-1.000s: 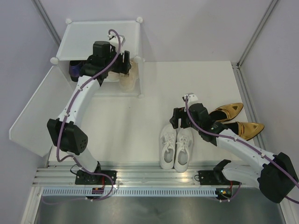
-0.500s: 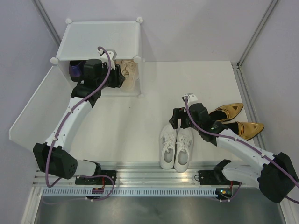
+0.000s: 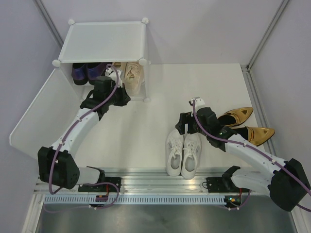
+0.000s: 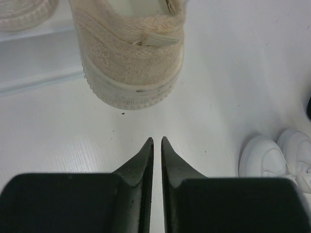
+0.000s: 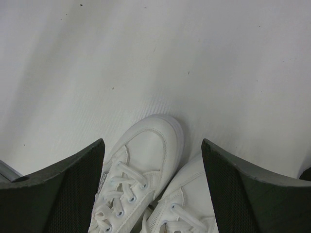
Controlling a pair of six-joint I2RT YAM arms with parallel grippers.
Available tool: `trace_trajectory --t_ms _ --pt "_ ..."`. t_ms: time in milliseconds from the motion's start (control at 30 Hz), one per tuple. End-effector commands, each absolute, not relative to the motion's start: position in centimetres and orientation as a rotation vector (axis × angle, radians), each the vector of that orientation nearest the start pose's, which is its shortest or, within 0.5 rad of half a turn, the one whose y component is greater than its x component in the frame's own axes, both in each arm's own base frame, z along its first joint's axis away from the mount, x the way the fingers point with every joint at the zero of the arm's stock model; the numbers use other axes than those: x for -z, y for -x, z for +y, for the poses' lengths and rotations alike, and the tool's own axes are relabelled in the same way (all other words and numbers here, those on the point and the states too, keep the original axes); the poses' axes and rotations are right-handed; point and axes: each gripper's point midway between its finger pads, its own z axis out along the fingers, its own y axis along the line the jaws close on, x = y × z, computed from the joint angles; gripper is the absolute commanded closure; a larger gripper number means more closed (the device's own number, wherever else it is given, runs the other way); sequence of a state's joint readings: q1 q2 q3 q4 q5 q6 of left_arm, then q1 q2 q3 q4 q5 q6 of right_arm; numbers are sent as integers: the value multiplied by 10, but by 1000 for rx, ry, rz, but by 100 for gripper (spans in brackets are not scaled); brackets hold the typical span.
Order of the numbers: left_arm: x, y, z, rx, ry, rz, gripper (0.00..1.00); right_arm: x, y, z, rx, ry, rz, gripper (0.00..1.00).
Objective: Place and organize the shoes in the shoe cabinet
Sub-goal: Place the shoe in the shoe cabinet.
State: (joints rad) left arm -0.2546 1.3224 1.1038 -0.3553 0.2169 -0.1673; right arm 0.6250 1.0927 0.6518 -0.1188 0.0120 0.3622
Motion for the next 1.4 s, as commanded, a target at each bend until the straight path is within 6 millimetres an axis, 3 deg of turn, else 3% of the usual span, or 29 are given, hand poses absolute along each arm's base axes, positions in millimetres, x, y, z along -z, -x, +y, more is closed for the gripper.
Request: trace_trajectory --t_ms 0,267,533,967,1367 --pt "-220 -390 -144 475 -166 2097 87 -150 -272 212 -597 272 2098 16" --pt "-227 -436 -144 409 -137 2053 91 -149 -273 211 -583 269 2099 16" --pt "-232 -460 -139 342 -109 2022 92 -145 -275 210 -568 269 2111 16" --pt "-248 -490 -145 343 -107 1954 92 -138 -279 210 -543 274 2132 16" --pt "-229 -496 -154 387 -115 1979 92 -134 -281 211 -536 277 2147 16"
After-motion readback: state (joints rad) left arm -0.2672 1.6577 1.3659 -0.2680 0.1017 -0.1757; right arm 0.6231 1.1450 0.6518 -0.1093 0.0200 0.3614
